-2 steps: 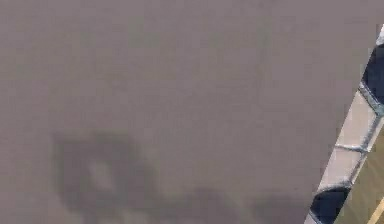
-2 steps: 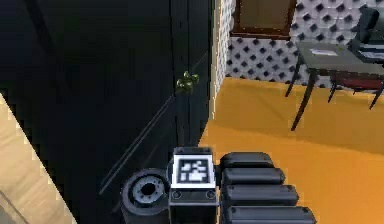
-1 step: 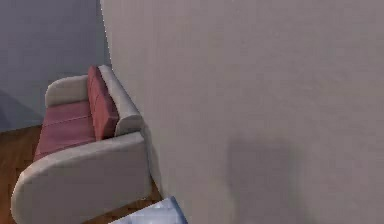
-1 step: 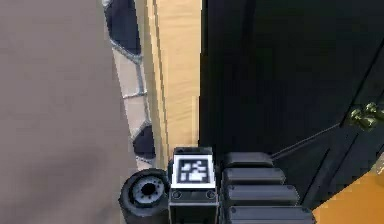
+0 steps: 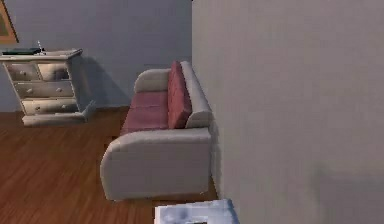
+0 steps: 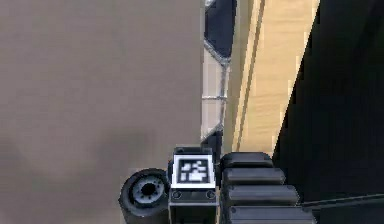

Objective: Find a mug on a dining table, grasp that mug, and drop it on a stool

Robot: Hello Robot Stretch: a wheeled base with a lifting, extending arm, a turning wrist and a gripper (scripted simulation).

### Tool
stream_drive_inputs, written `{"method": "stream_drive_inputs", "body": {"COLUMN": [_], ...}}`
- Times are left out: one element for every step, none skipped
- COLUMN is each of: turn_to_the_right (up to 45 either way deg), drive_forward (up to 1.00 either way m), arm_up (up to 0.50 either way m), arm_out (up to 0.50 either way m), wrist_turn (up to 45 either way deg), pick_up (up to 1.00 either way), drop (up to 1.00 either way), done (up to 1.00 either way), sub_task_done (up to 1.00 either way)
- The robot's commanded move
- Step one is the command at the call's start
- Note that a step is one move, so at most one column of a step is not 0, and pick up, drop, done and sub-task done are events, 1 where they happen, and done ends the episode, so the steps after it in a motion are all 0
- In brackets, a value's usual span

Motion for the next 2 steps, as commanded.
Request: {"method": "stream_drive_inputs", "body": {"turn_to_the_right": [0.0,-45.0], "drive_forward": [0.3,0.0], "arm_up": [0.0,0.0], "arm_out": [0.0,0.0], "wrist_turn": [0.0,0.0], "pick_up": [0.0,0.0], "drop": [0.0,0.0], "done": [0.0,0.0], "sub_task_done": [0.0,0.0]}}
